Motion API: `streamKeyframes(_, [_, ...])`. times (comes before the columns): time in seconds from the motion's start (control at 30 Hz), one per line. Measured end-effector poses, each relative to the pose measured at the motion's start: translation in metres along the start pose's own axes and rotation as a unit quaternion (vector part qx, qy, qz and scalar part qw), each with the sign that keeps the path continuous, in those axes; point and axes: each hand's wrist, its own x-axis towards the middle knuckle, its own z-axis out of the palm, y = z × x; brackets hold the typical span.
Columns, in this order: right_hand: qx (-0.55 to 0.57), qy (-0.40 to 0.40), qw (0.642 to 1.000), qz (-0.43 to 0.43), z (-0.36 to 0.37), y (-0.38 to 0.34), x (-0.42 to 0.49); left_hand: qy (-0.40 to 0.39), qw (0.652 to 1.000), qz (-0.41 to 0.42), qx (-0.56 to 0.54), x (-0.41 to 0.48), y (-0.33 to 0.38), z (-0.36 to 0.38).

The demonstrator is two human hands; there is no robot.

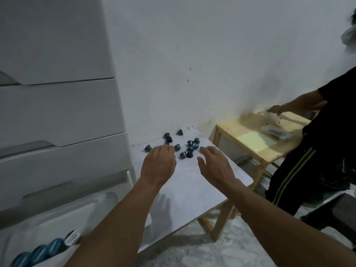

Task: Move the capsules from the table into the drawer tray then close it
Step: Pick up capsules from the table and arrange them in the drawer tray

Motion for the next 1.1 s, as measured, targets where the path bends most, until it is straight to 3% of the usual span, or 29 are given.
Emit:
streamKeyframes(0.23, [0.021,-0.056,0.997,-0.056,0.016,0.064,0.062,-0.025,0.996,-0.087,-0.015,0.030,0.033,0.056])
streamKeyframes(0.57, [0.047,-0.135,0.980,-0.141,0.087,0.072,0.112,-0.133,0.983,-0.123,0.029,0.029,0.017,0.119])
streamKeyframes(1.1, [-0.001,-0.261,0.959,-0.107,0.198,0.063,0.182,-0.223,0.962,-0.159,0.007,0.053,-0.040,0.226])
